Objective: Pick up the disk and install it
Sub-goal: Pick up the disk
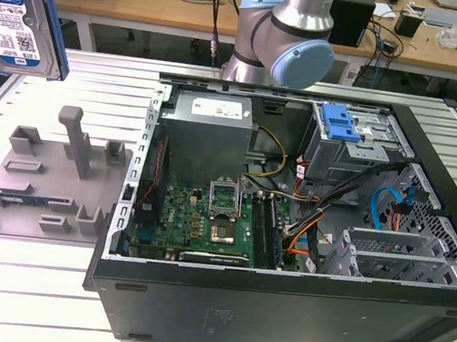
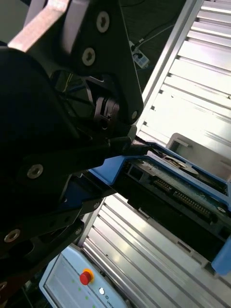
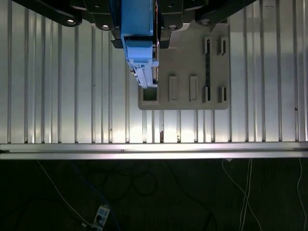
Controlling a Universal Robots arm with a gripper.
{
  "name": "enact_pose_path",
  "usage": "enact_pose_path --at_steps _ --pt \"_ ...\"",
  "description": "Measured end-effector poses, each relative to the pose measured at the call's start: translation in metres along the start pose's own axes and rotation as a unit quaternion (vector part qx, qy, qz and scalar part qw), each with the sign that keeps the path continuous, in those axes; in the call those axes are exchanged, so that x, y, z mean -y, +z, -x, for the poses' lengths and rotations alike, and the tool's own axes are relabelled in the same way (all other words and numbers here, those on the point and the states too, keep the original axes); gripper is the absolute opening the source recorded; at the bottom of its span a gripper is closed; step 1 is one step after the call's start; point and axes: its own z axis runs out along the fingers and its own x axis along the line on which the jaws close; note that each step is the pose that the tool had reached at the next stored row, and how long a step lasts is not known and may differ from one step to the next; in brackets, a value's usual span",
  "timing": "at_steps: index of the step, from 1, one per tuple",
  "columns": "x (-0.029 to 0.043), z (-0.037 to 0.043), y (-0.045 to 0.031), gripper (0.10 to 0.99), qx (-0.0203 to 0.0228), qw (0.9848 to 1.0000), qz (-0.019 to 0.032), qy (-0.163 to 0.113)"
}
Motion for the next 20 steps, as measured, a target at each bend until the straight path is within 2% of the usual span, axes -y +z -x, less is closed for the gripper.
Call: enact_pose_path --at_steps 3,6,10,11,17,19,20 --pt "0.0019 -0.0004 -0.0005 0.369 -0.0001 1.0 0.0001 0.0" --pt "0.0087 -0.0014 -0.0018 0.369 0.0 1.0 0.0 0.0" --pt "0.0247 -0.0055 -0.0062 0.369 0.0 1.0 0.0 0.0" --pt "0.0326 -0.0081 -0.007 0.369 0.0 1.0 0.0 0.0" --pt "0.0582 -0.0194 -0.0094 0.369 0.0 1.0 0.0 0.0" --pt "0.0739 -0.0273 -0.0121 0.369 0.0 1.0 0.0 0.0" --pt "0.0771 -0.0289 -0.0127 0.369 0.0 1.0 -0.0001 0.0"
